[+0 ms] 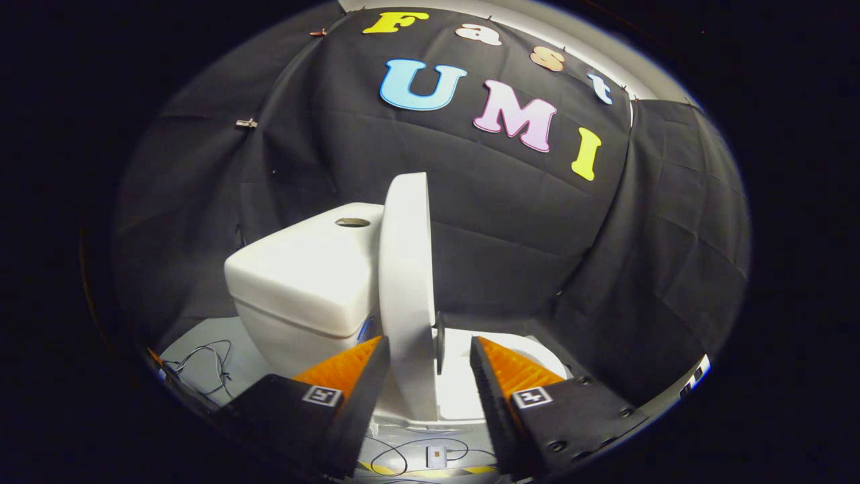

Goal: Open the toilet lid.

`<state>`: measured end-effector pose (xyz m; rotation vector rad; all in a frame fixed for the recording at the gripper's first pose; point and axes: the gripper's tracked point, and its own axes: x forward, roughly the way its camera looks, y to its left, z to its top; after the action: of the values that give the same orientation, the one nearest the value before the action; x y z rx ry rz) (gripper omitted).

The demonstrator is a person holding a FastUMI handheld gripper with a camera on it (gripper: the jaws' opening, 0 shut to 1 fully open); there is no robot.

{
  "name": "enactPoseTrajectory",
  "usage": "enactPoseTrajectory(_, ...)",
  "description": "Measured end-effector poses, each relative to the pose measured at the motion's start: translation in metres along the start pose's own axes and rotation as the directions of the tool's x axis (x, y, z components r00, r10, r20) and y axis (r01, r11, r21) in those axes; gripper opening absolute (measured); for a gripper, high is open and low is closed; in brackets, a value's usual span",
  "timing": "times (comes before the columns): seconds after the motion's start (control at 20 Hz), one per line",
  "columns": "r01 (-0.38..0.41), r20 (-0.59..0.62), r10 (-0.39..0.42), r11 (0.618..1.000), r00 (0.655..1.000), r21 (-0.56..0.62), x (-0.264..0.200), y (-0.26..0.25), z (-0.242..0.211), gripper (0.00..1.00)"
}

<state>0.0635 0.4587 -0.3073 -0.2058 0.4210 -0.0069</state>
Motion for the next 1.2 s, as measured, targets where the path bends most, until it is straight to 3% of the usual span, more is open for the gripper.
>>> enactPoseTrajectory(0.1,-0.030,0.009,0.030,0.999,0.999,0.017,-0.006,0.001,0.004,1.00)
enactPoseTrajectory(0.55,-0.103,0.113,0.090,0.988,0.990,0.114,-0.041,-0.050,0.071,0.99)
enactPoseTrajectory(1.2,-0.116,0.240,0.045,0.949,0.970,0.291,-0.088,-0.217,0.145,0.99)
